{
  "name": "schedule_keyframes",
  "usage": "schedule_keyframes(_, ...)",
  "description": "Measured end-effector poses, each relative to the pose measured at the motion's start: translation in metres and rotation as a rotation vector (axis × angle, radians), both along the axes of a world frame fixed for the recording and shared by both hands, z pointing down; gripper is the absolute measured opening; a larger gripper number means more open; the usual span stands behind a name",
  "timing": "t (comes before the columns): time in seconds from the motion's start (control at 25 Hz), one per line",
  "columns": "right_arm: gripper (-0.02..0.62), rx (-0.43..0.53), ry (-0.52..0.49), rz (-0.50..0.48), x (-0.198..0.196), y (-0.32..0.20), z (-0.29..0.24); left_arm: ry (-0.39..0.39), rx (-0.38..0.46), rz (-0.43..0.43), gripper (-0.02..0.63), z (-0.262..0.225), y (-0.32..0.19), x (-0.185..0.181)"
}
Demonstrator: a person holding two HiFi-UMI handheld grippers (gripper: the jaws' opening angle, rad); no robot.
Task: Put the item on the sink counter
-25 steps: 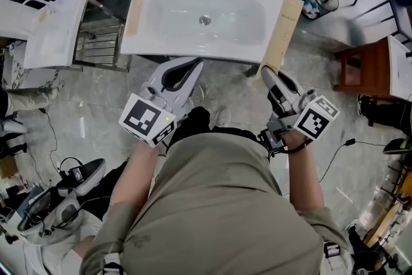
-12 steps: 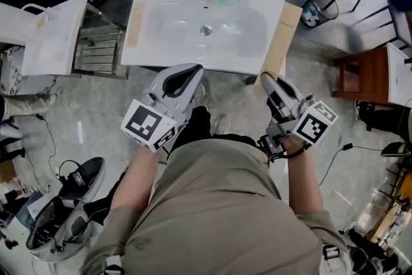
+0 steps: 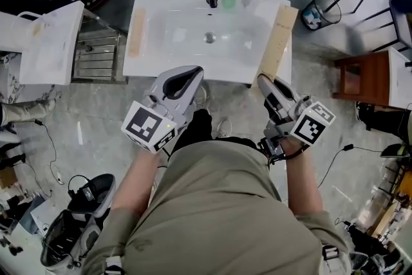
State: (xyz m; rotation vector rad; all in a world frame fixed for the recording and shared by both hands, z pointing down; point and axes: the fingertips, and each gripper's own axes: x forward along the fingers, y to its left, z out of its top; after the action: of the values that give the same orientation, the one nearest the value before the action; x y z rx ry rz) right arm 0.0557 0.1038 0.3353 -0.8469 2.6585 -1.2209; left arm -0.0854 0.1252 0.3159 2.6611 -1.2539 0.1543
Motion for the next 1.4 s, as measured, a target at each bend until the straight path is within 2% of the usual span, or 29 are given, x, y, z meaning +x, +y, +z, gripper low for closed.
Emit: schedule_keyframes(1.4, 0.052, -0.062, 0.038, 0.025, -0.063, -0.092, 0.021, 0.040, -0.058, 0.072, 0.006, 0.026, -0.104, -0.051)
